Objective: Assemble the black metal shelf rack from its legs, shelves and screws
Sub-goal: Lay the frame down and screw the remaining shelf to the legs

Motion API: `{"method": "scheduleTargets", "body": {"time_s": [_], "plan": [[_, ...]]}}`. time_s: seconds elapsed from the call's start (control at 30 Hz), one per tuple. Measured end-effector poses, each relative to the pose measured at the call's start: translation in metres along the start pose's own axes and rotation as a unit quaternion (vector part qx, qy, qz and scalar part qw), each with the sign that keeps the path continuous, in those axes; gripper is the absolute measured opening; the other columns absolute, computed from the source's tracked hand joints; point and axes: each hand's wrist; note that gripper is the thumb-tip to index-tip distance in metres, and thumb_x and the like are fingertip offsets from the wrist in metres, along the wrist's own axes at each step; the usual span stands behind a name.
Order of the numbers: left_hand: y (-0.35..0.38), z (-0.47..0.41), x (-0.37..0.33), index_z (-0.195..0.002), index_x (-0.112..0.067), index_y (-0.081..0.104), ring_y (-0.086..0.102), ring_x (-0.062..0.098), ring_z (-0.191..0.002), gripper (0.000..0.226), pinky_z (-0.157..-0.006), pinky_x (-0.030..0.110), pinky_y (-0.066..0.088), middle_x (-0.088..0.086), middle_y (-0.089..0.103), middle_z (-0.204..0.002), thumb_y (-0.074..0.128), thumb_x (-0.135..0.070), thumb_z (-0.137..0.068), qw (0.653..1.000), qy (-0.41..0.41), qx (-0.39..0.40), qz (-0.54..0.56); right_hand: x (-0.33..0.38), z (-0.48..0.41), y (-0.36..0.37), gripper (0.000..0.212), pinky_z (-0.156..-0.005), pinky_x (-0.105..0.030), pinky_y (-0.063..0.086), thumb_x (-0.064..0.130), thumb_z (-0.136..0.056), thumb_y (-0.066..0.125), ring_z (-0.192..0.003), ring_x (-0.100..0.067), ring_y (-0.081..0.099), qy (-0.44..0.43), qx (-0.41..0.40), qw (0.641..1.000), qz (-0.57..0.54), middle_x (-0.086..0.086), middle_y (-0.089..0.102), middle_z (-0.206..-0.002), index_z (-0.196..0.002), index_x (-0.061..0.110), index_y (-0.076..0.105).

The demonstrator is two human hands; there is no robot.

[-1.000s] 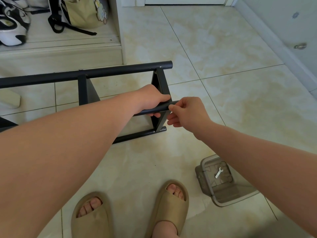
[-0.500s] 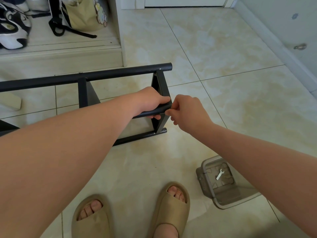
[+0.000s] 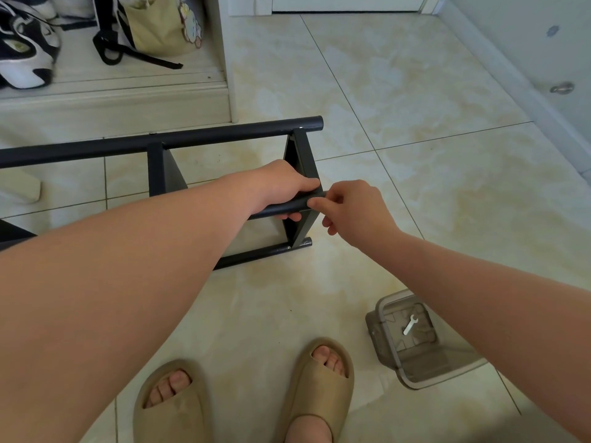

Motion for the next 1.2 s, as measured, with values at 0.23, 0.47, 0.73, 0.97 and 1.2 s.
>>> {"method": "scheduleTargets", "body": {"time_s": [0.23, 0.47, 0.73, 0.97, 1.2], "plan": [[0.001, 0.001, 0.0, -0.099, -0.005, 0.07, 0.071, 0.02, -0.055, 0.033, -0.049, 0.024, 0.055, 0.005, 0.075, -0.069, 0.063, -0.037, -0.095, 1.0, -0.003, -0.006, 0.004, 0.0, 0.001, -0.006, 0.015, -0.06, -0.029, 0.053, 0.017, -0.09, 0.07, -0.07, -0.013, 0.069, -0.055, 0.011, 0.998, 0.008, 0.004, 0.071, -0.071, -0.077, 0.021, 0.063], [0.0, 0.006, -0.001, -0.101, -0.005, 0.07, 0.071, 0.019, -0.055, 0.034, -0.05, 0.024, 0.056, 0.004, 0.074, -0.068, 0.063, -0.038, -0.095, 1.0, -0.004, -0.002, 0.01, -0.003, -0.006, -0.015, 0.025, -0.063, -0.028, 0.036, 0.027, -0.087, 0.077, -0.07, -0.009, 0.048, -0.082, 0.017, 0.995, 0.055, 0.007, 0.052, -0.079, -0.069, 0.026, 0.059], [0.007, 0.011, -0.005, -0.072, -0.017, 0.064, 0.074, 0.035, -0.069, 0.032, -0.067, 0.041, 0.061, 0.017, 0.073, -0.083, 0.051, -0.023, -0.101, 0.998, 0.017, -0.006, -0.052, -0.008, 0.0, -0.005, 0.021, -0.086, -0.043, 0.044, 0.032, -0.096, 0.065, -0.097, -0.026, 0.052, -0.126, -0.021, 0.983, 0.132, 0.001, 0.058, -0.093, -0.084, 0.015, 0.063], [0.007, 0.013, -0.004, -0.072, -0.016, 0.063, 0.072, 0.045, -0.083, 0.034, -0.082, 0.055, 0.059, 0.02, 0.071, -0.094, 0.047, -0.017, -0.103, 0.998, 0.026, 0.005, -0.064, -0.009, 0.003, -0.004, 0.023, -0.086, -0.046, 0.044, 0.03, -0.098, 0.062, -0.096, -0.029, 0.051, -0.136, -0.025, 0.981, 0.138, -0.004, 0.059, -0.096, -0.086, 0.01, 0.065], [0.006, 0.011, -0.005, -0.078, -0.011, 0.063, 0.07, 0.025, -0.055, 0.028, -0.058, 0.031, 0.059, 0.009, 0.071, -0.063, 0.053, -0.022, -0.101, 1.0, 0.008, -0.008, -0.01, -0.012, 0.004, -0.005, 0.02, -0.09, -0.045, 0.045, 0.03, -0.097, 0.065, -0.098, -0.028, 0.052, -0.146, -0.024, 0.982, 0.119, -0.003, 0.053, -0.103, -0.085, 0.015, 0.06]]}}
Point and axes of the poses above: each hand's wrist, its own z-axis away from the middle knuckle, its own y-axis out of the palm, x = y × z
